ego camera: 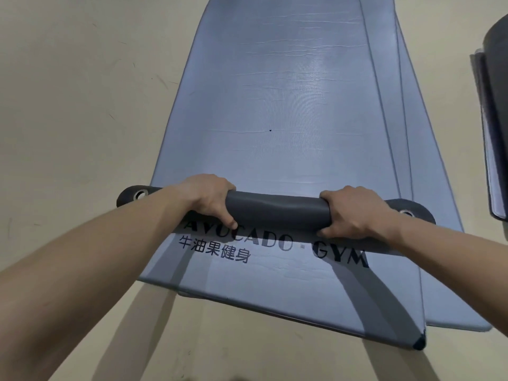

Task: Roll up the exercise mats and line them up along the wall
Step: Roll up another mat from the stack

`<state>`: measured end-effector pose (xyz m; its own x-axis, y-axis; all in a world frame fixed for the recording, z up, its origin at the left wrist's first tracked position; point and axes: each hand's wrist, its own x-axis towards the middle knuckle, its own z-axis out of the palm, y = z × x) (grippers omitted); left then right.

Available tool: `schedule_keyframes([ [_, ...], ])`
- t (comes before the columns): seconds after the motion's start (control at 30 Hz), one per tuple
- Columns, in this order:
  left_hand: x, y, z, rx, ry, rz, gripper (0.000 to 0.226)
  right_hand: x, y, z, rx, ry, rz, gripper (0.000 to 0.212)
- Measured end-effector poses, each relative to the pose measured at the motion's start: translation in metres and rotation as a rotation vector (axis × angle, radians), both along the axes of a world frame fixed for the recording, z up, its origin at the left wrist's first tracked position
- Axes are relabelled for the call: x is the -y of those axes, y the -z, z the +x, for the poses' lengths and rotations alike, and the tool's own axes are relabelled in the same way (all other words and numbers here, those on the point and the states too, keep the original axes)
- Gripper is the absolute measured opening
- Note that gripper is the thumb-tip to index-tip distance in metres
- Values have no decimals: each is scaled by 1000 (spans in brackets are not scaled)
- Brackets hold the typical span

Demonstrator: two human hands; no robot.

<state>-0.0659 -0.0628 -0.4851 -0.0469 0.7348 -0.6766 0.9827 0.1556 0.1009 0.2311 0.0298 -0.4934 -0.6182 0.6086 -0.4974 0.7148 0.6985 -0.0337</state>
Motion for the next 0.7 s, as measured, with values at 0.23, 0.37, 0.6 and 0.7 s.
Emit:
schedule_keyframes([
  [0.23,77,41,1,-305,300,805,85,-50,-21,-28,27,66,-383,47],
  [0.37,56,48,-4,-365,257,691,110,-57,-23,-31,-26,106,-363,63],
  [0.6,18,21,-16,-284,241,557,103,11,11,-20,-206,-185,424,129],
  [0.7,3,14,-20,-239,222,490,100,17,32,-32,-254,-143,476,134],
])
